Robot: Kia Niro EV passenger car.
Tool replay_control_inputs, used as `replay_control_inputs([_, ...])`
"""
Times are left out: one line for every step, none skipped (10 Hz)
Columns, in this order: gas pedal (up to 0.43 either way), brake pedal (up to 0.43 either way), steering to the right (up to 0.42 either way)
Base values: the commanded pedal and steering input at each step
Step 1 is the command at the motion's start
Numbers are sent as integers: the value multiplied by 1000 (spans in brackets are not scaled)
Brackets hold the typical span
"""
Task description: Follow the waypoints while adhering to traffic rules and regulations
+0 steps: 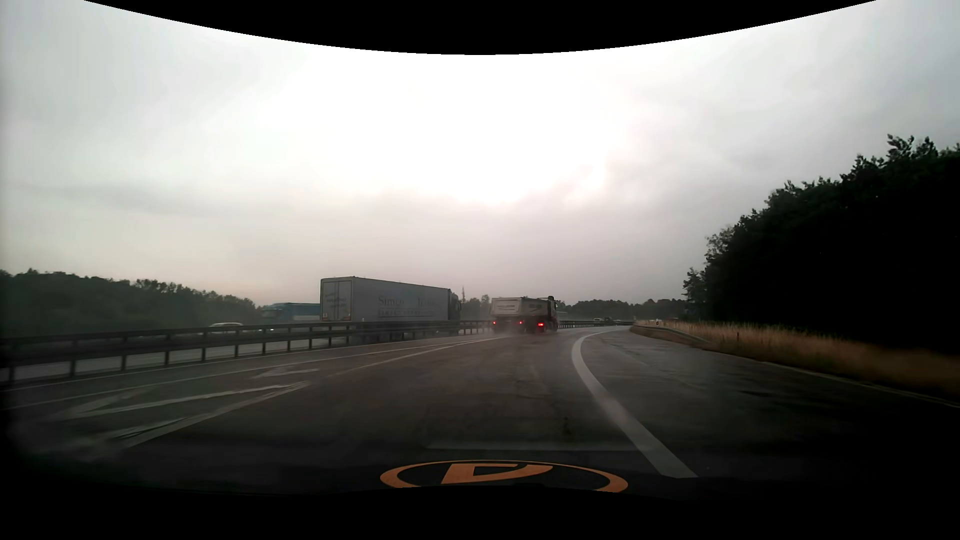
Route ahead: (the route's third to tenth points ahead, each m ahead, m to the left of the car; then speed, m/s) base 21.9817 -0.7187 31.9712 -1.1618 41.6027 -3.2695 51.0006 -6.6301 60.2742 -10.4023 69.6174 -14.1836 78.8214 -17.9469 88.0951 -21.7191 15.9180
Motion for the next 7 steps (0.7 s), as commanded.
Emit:
replay_control_inputs([350,0,63])
replay_control_inputs([350,0,59])
replay_control_inputs([350,0,54])
replay_control_inputs([339,0,54])
replay_control_inputs([319,0,54])
replay_control_inputs([311,0,51])
replay_control_inputs([311,0,46])
